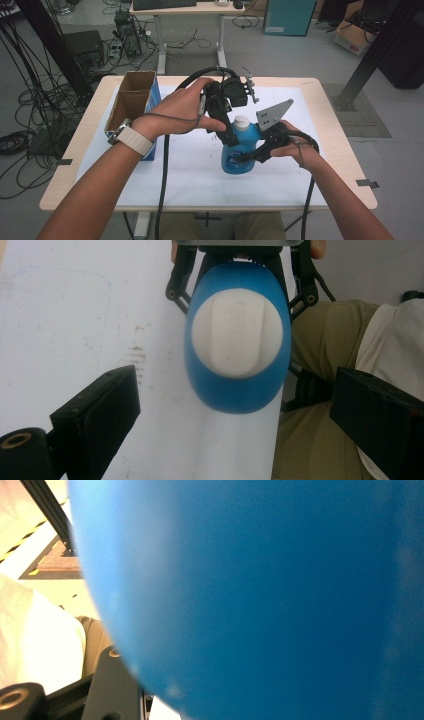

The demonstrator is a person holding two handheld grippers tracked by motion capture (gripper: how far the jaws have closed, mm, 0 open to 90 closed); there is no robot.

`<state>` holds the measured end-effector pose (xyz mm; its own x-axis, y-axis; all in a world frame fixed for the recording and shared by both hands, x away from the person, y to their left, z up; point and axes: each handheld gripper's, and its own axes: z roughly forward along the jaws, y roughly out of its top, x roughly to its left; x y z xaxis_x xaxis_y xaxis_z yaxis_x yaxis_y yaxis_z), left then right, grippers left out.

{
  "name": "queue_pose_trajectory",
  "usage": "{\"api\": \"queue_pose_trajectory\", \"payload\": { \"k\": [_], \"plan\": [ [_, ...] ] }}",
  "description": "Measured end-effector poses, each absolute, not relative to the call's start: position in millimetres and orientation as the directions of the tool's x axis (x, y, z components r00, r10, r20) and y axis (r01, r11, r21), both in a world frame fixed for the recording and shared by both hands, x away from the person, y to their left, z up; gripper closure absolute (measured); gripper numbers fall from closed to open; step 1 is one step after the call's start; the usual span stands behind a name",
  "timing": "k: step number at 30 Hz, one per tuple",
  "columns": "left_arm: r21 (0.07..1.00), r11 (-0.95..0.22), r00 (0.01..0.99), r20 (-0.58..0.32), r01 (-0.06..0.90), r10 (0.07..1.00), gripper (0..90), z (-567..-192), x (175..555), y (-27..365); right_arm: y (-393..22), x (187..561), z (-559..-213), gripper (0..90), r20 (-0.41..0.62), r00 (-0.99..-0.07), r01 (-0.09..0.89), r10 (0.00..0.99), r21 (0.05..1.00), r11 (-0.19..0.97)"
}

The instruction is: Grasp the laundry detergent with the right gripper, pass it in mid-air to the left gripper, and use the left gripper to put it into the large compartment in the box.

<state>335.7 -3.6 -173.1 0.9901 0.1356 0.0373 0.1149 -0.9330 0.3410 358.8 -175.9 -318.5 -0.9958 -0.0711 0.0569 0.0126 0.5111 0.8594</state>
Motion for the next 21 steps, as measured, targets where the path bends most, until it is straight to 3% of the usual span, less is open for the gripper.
{"api": "queue_pose_trajectory", "payload": {
  "k": [21],
  "plan": [
    [0.342, -0.932, 0.990, 0.035, 0.116, 0.136, 6.5, -172.7, 335.6, -3.8, -177.1, 359.4, -317.6, 42.4, 0.050, -0.996, 0.008, -0.068, 0.862, 0.507]
  ]
}}
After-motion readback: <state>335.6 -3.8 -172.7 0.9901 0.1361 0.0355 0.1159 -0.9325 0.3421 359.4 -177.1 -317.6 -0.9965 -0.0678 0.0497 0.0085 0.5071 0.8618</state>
